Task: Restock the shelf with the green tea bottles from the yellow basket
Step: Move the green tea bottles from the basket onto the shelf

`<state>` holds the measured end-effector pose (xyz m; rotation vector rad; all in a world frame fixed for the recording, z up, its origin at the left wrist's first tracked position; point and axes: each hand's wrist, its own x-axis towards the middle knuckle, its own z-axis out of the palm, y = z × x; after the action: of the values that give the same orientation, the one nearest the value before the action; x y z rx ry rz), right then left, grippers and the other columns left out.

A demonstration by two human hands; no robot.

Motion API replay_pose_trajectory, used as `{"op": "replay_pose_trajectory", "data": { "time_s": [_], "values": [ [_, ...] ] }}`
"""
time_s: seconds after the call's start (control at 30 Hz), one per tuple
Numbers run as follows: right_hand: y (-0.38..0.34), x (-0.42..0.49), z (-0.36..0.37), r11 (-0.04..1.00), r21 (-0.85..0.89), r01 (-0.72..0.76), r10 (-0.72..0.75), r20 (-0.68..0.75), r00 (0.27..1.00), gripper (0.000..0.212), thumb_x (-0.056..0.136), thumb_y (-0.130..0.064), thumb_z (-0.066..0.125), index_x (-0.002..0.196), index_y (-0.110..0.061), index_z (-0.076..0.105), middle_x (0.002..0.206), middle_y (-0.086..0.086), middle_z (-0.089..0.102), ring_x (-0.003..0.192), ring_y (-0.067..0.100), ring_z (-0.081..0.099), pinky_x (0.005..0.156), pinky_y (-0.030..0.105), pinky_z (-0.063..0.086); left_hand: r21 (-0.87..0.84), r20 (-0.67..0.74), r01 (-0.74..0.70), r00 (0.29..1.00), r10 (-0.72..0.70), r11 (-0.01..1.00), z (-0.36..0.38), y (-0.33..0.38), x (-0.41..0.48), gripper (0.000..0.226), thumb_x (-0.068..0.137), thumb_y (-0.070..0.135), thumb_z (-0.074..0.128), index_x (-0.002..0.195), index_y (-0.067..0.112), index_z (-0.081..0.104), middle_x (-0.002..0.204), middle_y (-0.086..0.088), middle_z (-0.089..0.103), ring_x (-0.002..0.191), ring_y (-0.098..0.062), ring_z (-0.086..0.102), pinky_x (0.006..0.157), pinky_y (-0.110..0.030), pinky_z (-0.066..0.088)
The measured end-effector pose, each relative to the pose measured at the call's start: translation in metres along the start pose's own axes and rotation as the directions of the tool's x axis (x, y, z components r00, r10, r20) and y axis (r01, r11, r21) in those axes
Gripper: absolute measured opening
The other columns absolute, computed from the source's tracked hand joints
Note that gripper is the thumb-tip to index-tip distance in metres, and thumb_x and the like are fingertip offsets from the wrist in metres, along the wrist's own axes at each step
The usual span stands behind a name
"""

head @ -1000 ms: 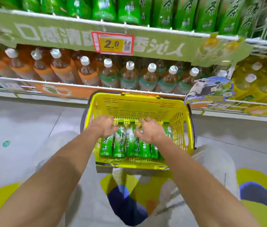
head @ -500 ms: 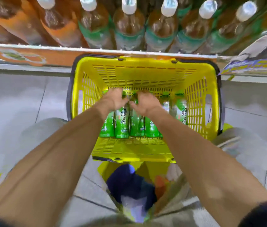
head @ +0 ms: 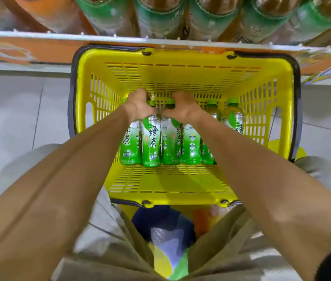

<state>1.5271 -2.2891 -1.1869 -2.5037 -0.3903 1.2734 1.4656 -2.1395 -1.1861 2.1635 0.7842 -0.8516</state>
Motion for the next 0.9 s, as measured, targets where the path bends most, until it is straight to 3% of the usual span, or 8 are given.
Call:
{"op": "replay_pose_trajectory", "data": {
  "time_s": [0.3, 0.43, 0.5, 0.57, 0.63, 0.7, 0.8, 0.9],
  "values": [
    [0.028, -0.04, 0.0, 0.938, 0.335, 0.087, -0.075, -0.047, 0.996, 0.078, 0.076, -0.037, 0.089, 0.14, -0.013, 0.052, 0.133, 0.009, 0.061, 0.12, 0.025, 0.061, 0.098, 0.033, 0.051, -0.466, 0.017, -0.05, 0.998, 0.065, 0.883, -0.013, -0.02, -0.042, 0.055, 0.066, 0.017, 0.094, 0.112, 0.011, 0.066, 0.106, -0.009, 0.065, 0.103, -0.024, 0.065, 0.097, -0.037, 0.053],
    [0.027, -0.063, -0.012, 0.901, 0.424, 0.092, -0.086, -0.033, 0.996, 0.08, 0.075, -0.031, 0.09, 0.144, -0.015, 0.051, 0.129, 0.002, 0.056, 0.122, 0.022, 0.057, 0.096, 0.032, 0.051, -0.512, -0.019, -0.061, 0.998, 0.06, 0.857, -0.011, -0.011, -0.069, 0.034, 0.072, 0.01, 0.09, 0.085, 0.018, 0.06, 0.085, -0.001, 0.06, 0.082, -0.017, 0.059, 0.084, -0.031, 0.053],
    [0.023, -0.075, -0.018, 0.911, 0.403, 0.086, -0.093, 0.0, 0.996, 0.086, 0.077, -0.028, 0.089, 0.149, -0.013, 0.045, 0.126, -0.001, 0.052, 0.12, 0.018, 0.053, 0.096, 0.028, 0.047, -0.499, -0.024, -0.053, 0.999, 0.047, 0.865, -0.009, -0.009, -0.076, 0.038, 0.073, 0.014, 0.09, 0.078, 0.021, 0.053, 0.081, 0.003, 0.053, 0.083, -0.017, 0.054, 0.085, -0.032, 0.049],
    [0.022, -0.087, -0.014, 0.923, 0.376, 0.085, -0.107, 0.039, 0.993, 0.098, 0.075, -0.027, 0.09, 0.155, -0.012, 0.034, 0.139, 0.001, 0.05, 0.128, 0.02, 0.049, 0.104, 0.028, 0.042, -0.499, -0.037, -0.062, 0.998, 0.051, 0.864, -0.005, -0.013, -0.084, 0.037, 0.07, 0.016, 0.092, 0.089, 0.015, 0.06, 0.084, 0.005, 0.052, 0.09, -0.018, 0.053, 0.092, -0.034, 0.047],
    [0.023, -0.099, 0.001, 0.905, 0.417, 0.083, -0.106, 0.032, 0.994, 0.106, 0.077, -0.025, 0.089, 0.16, -0.013, 0.023, 0.155, 0.007, 0.041, 0.141, 0.026, 0.041, 0.113, 0.031, 0.035, -0.52, -0.029, -0.088, 0.996, 0.085, 0.85, 0.003, -0.021, -0.094, 0.073, 0.063, 0.021, 0.096, 0.124, 0.008, 0.059, 0.11, 0.001, 0.061, 0.109, -0.02, 0.057, 0.108, -0.043, 0.045],
    [0.025, -0.11, 0.013, 0.874, 0.466, 0.134, -0.113, -0.073, 0.991, 0.103, 0.079, -0.025, 0.088, 0.159, -0.012, 0.025, 0.16, 0.009, 0.037, 0.146, 0.027, 0.037, 0.113, 0.035, 0.035, -0.531, -0.071, -0.128, 0.992, 0.106, 0.838, 0.01, -0.027, -0.107, 0.102, 0.061, 0.03, 0.097, 0.147, 0.016, 0.044, 0.14, -0.005, 0.055, 0.13, -0.027, 0.051, 0.111, -0.048, 0.043],
    [0.025, -0.128, 0.016, 0.849, 0.483, 0.215, -0.143, -0.182, 0.973, 0.092, 0.077, -0.022, 0.09, 0.153, -0.01, 0.038, 0.151, 0.006, 0.047, 0.14, 0.021, 0.041, 0.107, 0.027, 0.035, -0.517, -0.136, -0.204, 0.978, 0.156, 0.831, 0.013, -0.027, -0.121, 0.101, 0.069, 0.022, 0.094, 0.153, 0.015, 0.039, 0.151, -0.011, 0.045, 0.14, -0.029, 0.04, 0.113, -0.049, 0.039],
    [0.03, -0.147, 0.009, 0.827, 0.498, 0.263, -0.174, -0.218, 0.96, 0.08, 0.078, -0.012, 0.088, 0.145, -0.005, 0.046, 0.124, -0.011, 0.054, 0.125, 0.011, 0.045, 0.094, 0.013, 0.035, -0.534, -0.135, -0.221, 0.975, 0.176, 0.816, 0.004, -0.021, -0.138, 0.102, 0.067, 0.02, 0.095, 0.152, 0.014, 0.04, 0.137, -0.008, 0.049, 0.134, -0.026, 0.044, 0.112, -0.046, 0.04]
  ]
}}
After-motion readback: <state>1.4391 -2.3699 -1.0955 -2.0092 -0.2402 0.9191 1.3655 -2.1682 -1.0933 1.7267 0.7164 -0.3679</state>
